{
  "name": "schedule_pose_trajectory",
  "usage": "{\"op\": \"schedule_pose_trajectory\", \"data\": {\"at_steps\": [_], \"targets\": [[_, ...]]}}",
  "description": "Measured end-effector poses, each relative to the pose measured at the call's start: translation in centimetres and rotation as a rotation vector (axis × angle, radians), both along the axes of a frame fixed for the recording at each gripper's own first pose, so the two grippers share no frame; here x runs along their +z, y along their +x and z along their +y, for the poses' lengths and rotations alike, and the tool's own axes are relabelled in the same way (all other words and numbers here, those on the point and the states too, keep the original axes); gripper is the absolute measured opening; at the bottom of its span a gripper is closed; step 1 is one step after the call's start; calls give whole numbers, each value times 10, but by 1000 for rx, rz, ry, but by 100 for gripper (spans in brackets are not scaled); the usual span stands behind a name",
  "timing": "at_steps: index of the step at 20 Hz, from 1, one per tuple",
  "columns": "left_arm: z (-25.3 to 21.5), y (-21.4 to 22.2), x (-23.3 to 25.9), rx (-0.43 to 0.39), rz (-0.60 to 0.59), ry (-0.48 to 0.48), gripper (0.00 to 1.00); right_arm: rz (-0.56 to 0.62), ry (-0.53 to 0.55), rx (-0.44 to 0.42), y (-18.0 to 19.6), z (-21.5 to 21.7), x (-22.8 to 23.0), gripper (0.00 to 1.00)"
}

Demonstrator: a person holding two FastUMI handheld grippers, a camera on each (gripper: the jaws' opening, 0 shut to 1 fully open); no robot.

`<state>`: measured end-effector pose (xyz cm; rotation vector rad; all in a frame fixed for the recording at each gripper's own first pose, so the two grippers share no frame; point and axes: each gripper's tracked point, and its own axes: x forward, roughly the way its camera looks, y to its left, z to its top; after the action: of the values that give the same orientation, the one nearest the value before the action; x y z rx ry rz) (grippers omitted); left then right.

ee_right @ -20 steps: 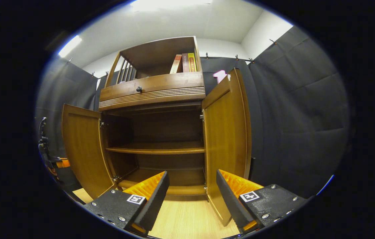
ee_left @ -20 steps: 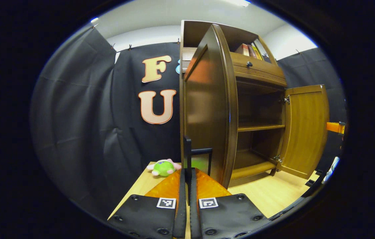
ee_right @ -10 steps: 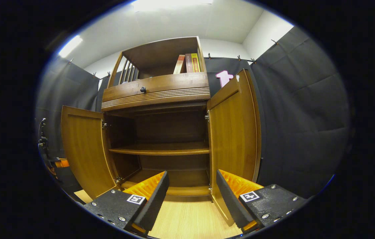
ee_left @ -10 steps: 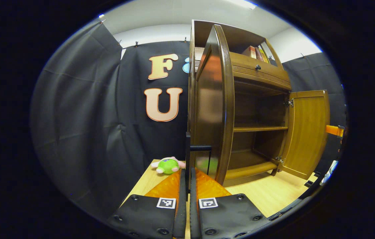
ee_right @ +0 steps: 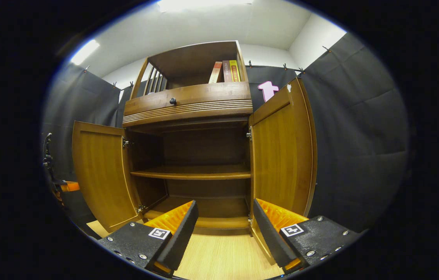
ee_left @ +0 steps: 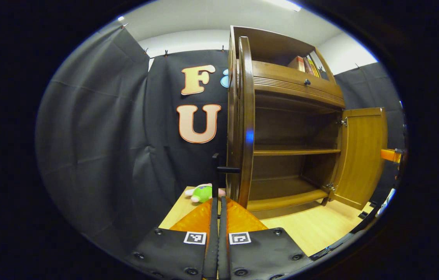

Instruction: Open the right door of the double-door shoe cabinet with the right hand, and open the left door with the left hand.

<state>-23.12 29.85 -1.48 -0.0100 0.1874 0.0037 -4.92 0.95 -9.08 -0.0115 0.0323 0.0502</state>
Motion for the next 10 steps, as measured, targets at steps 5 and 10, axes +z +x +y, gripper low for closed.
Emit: {"op": "schedule_pose_trajectory", "data": {"at_steps": [5,10], "targets": [[-22,-12,19,-1,-1,-2,7,4,2,-5,3,-4,2,99],[-37,-13,43,29,-13,21,7,1,1,-8,6,-8,9,99]]}}
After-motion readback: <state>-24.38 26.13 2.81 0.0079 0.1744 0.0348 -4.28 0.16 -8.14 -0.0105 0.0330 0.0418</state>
